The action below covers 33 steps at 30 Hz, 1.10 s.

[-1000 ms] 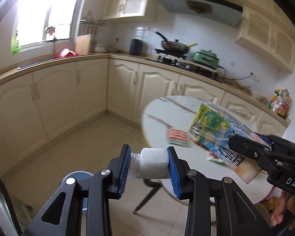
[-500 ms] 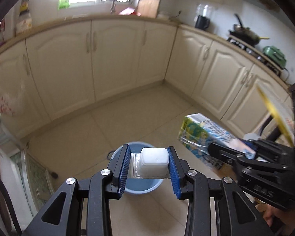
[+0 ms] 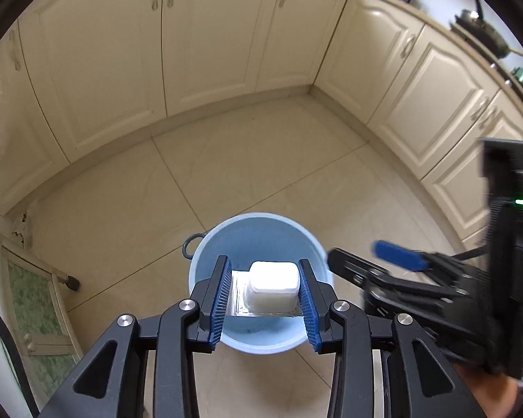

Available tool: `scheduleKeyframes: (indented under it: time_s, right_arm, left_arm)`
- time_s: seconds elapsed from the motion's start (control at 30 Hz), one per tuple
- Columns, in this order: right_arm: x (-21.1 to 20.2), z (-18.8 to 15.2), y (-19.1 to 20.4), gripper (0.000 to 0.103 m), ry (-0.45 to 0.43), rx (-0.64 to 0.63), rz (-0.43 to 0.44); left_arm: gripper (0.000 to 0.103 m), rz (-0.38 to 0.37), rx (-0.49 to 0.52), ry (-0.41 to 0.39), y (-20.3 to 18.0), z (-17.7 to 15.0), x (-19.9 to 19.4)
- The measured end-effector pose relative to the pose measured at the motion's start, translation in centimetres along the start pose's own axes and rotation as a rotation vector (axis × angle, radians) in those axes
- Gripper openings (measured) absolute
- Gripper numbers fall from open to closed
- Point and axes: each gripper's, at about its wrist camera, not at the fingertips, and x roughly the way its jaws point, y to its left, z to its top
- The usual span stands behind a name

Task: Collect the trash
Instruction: 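Carry both items over the blue bucket and open both tools to drop them, then move both tools back toward the table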

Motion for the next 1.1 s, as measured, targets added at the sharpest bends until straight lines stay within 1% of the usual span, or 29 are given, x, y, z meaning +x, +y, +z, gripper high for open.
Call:
scheduleKeyframes:
  time_s: [0.03,0.07,0.1,0.13,0.2,0.3,0.4,0.43,0.5,0.57,0.67,0.7,0.73,0.77,0.8,0.83,0.87,0.9,0.93,1.0,1.03,1.07,1.1]
  right_arm:
    - [0.2,0.1,-0.2,0.071,0.000,0.003,0.001]
    - [0.2,0.0,-0.3,0.068,0.000,0.002,0.002]
    - [0.3,0.0,-0.6,0.068,0.002,0.011,-0.014]
    - [0.0,-0.1,-1.0,0.068,-0.003,0.017,-0.023]
    - [-0.5,0.0,-1.7,0.069,-0.014,0.029,-0.041]
    - [-1.6,0.0,-2.4,0.069,-0.018,0.032,-0.049]
    - [-3.2,-0.2,-2.0,0.070,-0.032,0.027,-0.050]
    - [-4.0,-0.2,-1.7,0.072,-0.035,0.022,-0.050]
    - [-5.9,-0.3,-0.9,0.074,-0.058,0.004,-0.041]
    - [-8.0,-0.4,-0.1,0.074,-0.082,-0.018,-0.042]
    - [-12.4,-1.2,2.2,0.075,-0.134,-0.056,-0.044]
    - [-14.2,-1.3,3.0,0.076,-0.156,-0.073,-0.053]
    - [-15.8,-1.5,3.6,0.079,-0.179,-0.086,-0.057]
    - [-17.7,-1.7,4.4,0.085,-0.209,-0.100,-0.063]
    - [-19.7,-2.1,5.3,0.088,-0.243,-0.123,-0.080]
    - [-21.8,-2.6,6.2,0.090,-0.274,-0.154,-0.105]
    - [-24.0,-3.2,6.9,0.090,-0.309,-0.183,-0.127]
    - [-26.0,-3.9,7.4,0.090,-0.345,-0.206,-0.141]
    - [-27.9,-4.4,7.8,0.090,-0.372,-0.220,-0.154]
    - [-32.2,-6.0,8.4,0.091,-0.445,-0.242,-0.185]
    - [-34.1,-6.5,8.6,0.094,-0.474,-0.246,-0.206]
    - [-36.3,-7.4,8.7,0.096,-0.509,-0.251,-0.226]
    - [-38.3,-8.2,8.7,0.097,-0.539,-0.251,-0.238]
  left_arm:
    - [0.034,0.007,-0.005,0.007,-0.2,1.6,1.2]
    - [0.036,0.012,-0.016,0.009,-0.4,3.2,2.3]
    - [0.041,0.011,-0.022,0.011,-0.5,4.3,3.0]
    - [0.053,0.017,-0.023,0.011,-0.5,5.5,3.7]
    - [0.069,0.068,-0.024,-0.003,-1.0,8.7,4.9]
    - [0.070,0.072,-0.017,-0.016,-2.0,13.6,6.3]
    - [0.070,0.084,-0.010,-0.042,-2.9,17.8,6.8]
    - [0.070,0.093,-0.011,-0.052,-3.3,19.2,6.6]
    - [0.070,0.112,-0.010,-0.097,-3.9,21.4,6.0]
    - [0.072,0.140,-0.008,-0.146,-4.6,24.3,5.1]
    - [0.075,0.174,-0.006,-0.233,-5.7,29.0,3.2]
    - [0.078,0.182,0.009,-0.271,-6.6,30.8,2.5]
    - [0.082,0.191,0.017,-0.302,-7.4,32.3,1.8]
    - [0.083,0.200,0.024,-0.335,-8.5,34.0,1.0]
    - [0.085,0.194,0.029,-0.374,-9.3,36.0,0.2]
    - [0.086,0.189,0.032,-0.407,-10.3,36.9,-0.9]
    - [0.086,0.186,0.038,-0.445,-11.3,39.1,-1.8]
    - [0.089,0.178,0.045,-0.484,-11.8,40.4,-2.6]
    - [0.095,0.176,0.053,-0.518,-12.8,41.8,-3.4]
    - [0.097,0.173,0.072,-0.588,-15.1,45.1,-4.9]
    - [0.097,0.170,0.082,-0.618,-15.3,45.9,-5.9]
    - [0.097,0.168,0.096,-0.643,-18.1,46.8,-6.0]
    - [0.098,0.156,0.110,-0.669,-19.6,48.6,-6.6]
